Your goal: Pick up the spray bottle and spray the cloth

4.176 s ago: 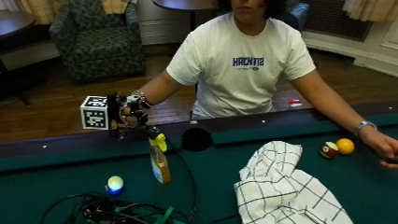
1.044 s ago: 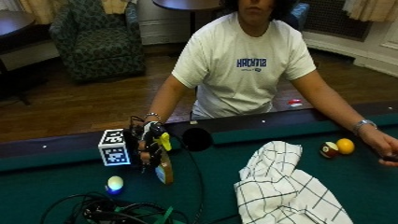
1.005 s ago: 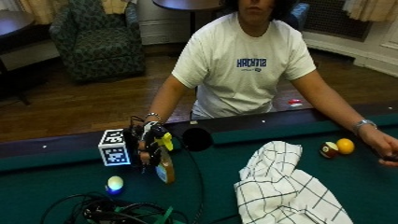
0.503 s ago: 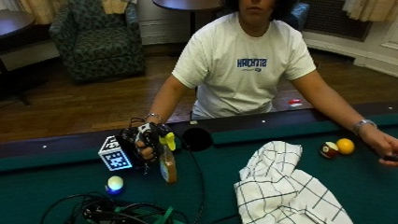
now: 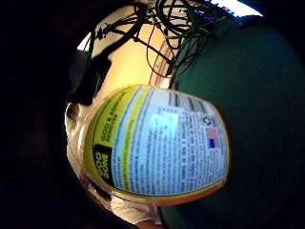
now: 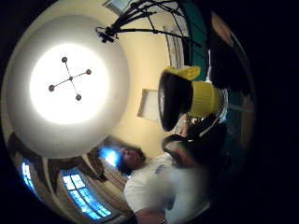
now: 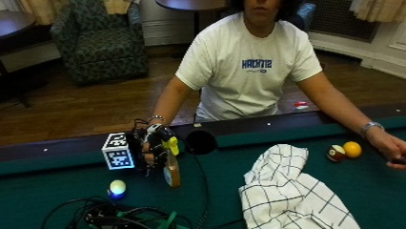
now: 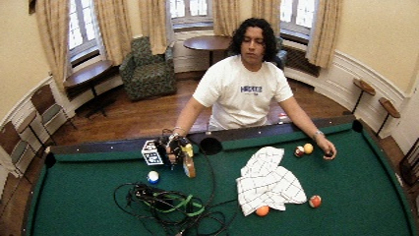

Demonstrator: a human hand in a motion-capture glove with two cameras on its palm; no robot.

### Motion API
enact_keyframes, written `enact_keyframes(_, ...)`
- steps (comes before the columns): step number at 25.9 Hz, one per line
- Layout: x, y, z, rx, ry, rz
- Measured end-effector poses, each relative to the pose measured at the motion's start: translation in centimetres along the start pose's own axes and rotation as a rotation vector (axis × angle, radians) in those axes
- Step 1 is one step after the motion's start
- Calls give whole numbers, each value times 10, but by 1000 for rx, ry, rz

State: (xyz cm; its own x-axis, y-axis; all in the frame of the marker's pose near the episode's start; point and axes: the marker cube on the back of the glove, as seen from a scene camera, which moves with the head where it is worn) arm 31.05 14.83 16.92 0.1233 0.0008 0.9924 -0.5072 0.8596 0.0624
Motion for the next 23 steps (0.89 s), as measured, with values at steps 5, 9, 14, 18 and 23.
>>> enact_keyframes(5,-5,-7,15,-49,98,17)
enact_keyframes(9,-6,-14,23,-58,238,53)
enact_keyframes(14,-5,-24,28,-52,243,74)
enact_keyframes(18,0,-32,34,-57,207,77)
enact_keyframes(23,3,-46,46,-49,207,72)
